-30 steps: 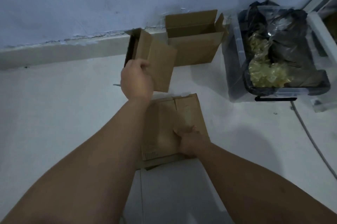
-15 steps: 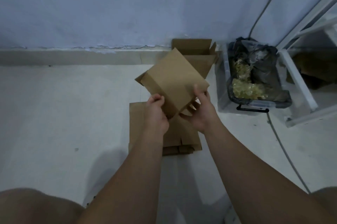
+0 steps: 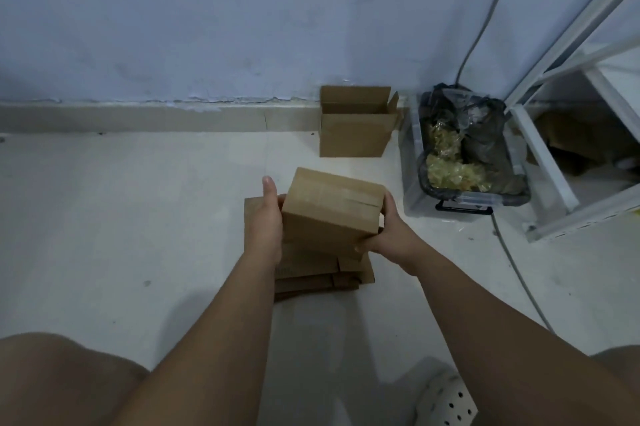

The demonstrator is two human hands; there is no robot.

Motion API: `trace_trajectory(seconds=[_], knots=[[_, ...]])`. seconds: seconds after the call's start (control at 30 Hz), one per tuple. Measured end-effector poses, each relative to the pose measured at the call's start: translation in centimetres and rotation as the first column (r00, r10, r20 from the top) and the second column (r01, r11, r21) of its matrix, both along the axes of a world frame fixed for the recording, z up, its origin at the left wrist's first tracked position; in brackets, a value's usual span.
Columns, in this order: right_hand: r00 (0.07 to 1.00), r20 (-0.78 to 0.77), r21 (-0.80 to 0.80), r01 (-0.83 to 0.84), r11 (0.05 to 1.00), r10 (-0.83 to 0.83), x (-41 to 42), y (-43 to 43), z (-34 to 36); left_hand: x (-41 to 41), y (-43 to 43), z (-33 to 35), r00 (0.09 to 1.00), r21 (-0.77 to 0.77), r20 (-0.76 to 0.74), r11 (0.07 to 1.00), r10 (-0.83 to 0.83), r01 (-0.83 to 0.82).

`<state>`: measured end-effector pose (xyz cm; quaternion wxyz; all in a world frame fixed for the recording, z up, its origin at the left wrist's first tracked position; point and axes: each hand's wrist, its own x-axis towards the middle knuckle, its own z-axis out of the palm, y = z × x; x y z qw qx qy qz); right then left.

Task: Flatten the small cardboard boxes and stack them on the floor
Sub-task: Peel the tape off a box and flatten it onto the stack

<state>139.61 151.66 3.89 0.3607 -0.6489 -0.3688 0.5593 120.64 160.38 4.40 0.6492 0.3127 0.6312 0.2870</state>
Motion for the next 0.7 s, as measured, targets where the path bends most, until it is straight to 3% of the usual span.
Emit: trace_trajectory(seconds=[0.13, 0.17, 0.27, 0.33, 0.4, 0.53, 0.7], knots=[[0.928, 0.328, -0.128, -0.142, 0.981, 0.177, 0.4, 0.1, -0.8, 0.4, -0.2, -1.3, 0.960, 0.020, -0.223, 0.983, -0.172, 0.181], [0.941, 0.281, -0.145, -0.153, 0.978, 0.189, 0.4, 0.2, -1.3, 0.5, -0.6, -1.8, 0.950, 0.028, -0.262, 0.983, -0.170, 0.183], [0.996, -0.076, -0.116, -0.054, 0.992, 0.046, 0.1, 0.3, -2.4, 0.6, -1.3, -3.5, 0.946, 0.036, -0.290, 0.986, -0.145, 0.162], [0.986, -0.162, -0.102, 0.030, 0.994, -0.046, -0.2, 0.3, -3.1, 0.7, -1.6, -4.5, 0.937, 0.022, -0.318, 0.988, -0.141, 0.156], [0.991, -0.059, -0.108, 0.115, 0.988, -0.122, -0.5, 0.4, -3.8, 0.7, -1.8, -5.3, 0.932, 0.017, -0.345, 0.993, -0.108, 0.121], [0.911, 0.344, -0.153, 0.294, 0.943, -0.228, -0.7, 0.3, -5.0, 1.0, -2.1, -6.3, 0.922, -0.010, -0.355, 0.987, -0.153, 0.159], [0.877, 0.403, -0.148, 0.344, 0.927, -0.261, -0.6, 0.3, -5.7, 1.3, -2.1, -6.3, 0.870, -0.030, -0.429, 0.967, -0.242, 0.255]])
